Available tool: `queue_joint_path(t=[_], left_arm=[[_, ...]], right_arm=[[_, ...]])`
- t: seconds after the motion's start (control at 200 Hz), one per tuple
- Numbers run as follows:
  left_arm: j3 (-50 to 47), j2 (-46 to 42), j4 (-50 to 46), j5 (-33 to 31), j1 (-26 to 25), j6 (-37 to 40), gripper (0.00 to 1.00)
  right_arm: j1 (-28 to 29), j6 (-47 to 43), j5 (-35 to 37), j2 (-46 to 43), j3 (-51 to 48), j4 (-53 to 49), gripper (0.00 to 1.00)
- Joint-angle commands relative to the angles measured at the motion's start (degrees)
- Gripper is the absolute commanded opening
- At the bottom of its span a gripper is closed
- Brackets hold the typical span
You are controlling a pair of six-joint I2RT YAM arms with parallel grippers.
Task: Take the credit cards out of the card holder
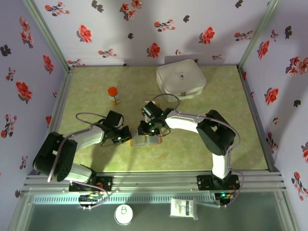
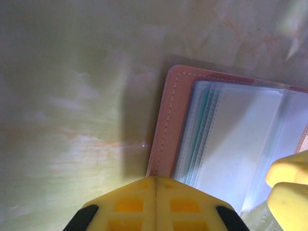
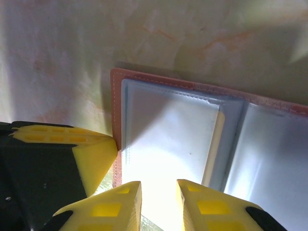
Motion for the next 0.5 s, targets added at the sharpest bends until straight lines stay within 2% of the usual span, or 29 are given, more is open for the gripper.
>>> queue_joint_path(t=[0.0,0.495], left_arm=[[-0.52,1.25,0.01,-0.82,-0.38,-0.54,0.03],[0.55,2.33,-1.84,-1.61,-0.38,0.02,0.02]], right_arm=[[0.46,0.97,-1.16,1.35,-0.77,0.86,0.25],[0.41,-2.15,6.88,-0.07,-0.19,-6.60,0.25]])
